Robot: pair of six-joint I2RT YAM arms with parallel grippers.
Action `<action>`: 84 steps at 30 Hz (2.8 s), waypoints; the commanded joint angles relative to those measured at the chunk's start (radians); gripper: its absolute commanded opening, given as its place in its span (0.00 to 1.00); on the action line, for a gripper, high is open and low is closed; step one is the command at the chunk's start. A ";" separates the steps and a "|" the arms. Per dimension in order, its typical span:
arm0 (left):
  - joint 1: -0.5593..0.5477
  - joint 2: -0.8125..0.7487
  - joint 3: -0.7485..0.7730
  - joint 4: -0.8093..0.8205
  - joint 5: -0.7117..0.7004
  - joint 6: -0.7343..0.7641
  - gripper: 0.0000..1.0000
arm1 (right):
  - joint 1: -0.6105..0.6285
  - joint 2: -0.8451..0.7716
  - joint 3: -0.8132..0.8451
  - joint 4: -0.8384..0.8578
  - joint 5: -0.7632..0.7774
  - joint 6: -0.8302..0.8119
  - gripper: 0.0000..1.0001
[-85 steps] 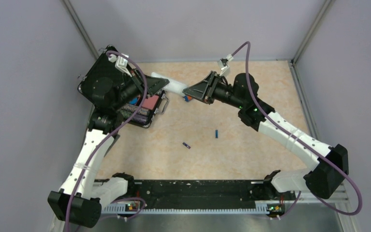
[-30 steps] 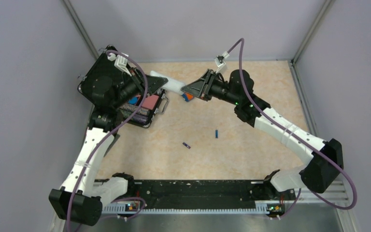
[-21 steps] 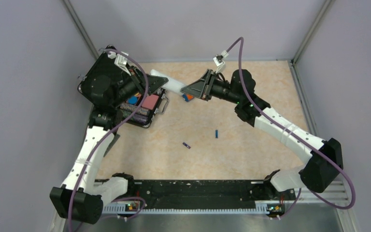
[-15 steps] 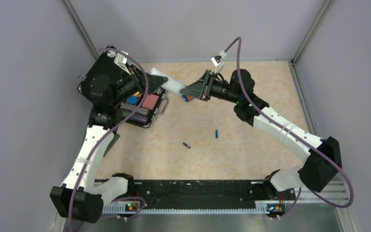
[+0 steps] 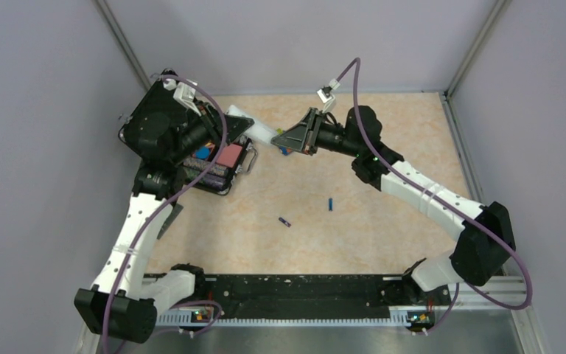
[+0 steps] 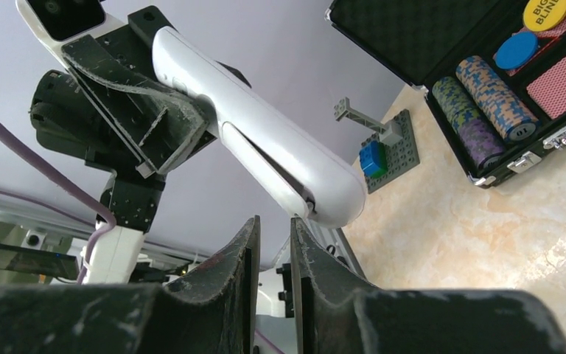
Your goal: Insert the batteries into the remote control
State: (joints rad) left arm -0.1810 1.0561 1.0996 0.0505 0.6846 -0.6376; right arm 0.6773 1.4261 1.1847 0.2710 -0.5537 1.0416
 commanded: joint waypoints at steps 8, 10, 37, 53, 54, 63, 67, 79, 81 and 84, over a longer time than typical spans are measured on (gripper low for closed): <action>-0.035 0.000 -0.026 -0.095 -0.081 0.028 0.00 | 0.026 0.006 0.018 0.225 -0.020 0.084 0.20; -0.035 0.001 -0.032 -0.094 -0.094 0.027 0.00 | 0.023 0.010 0.017 0.183 -0.002 0.073 0.20; -0.035 0.056 -0.205 -0.059 -0.250 0.026 0.00 | -0.427 -0.095 -0.221 -0.747 0.695 -0.266 0.43; -0.035 0.139 -0.166 -0.059 -0.160 -0.079 0.00 | -0.638 -0.111 -0.390 -0.899 1.108 -0.234 0.93; -0.035 0.143 -0.169 -0.045 -0.156 -0.091 0.00 | -0.643 -0.113 -0.403 -0.895 1.112 -0.232 0.95; -0.035 0.211 -0.172 0.020 -0.133 -0.194 0.00 | -0.792 -0.105 -0.523 -0.809 0.999 -0.219 0.95; -0.035 0.226 -0.159 0.021 -0.136 -0.207 0.00 | -0.843 -0.111 -0.561 -0.765 0.905 -0.204 0.91; -0.035 0.152 -0.189 -0.034 -0.199 -0.150 0.00 | -0.851 0.059 -0.563 -0.573 0.644 -0.248 0.41; -0.035 0.126 -0.208 -0.035 -0.211 -0.137 0.00 | -0.840 0.104 -0.539 -0.560 0.615 -0.266 0.35; -0.035 0.099 -0.239 -0.038 -0.212 -0.117 0.00 | -0.789 0.145 -0.518 -0.555 0.581 -0.267 0.33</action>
State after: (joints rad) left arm -0.2169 1.2217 0.8883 -0.0265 0.4881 -0.7944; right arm -0.1635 1.4601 0.6979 -0.2630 0.2008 0.7803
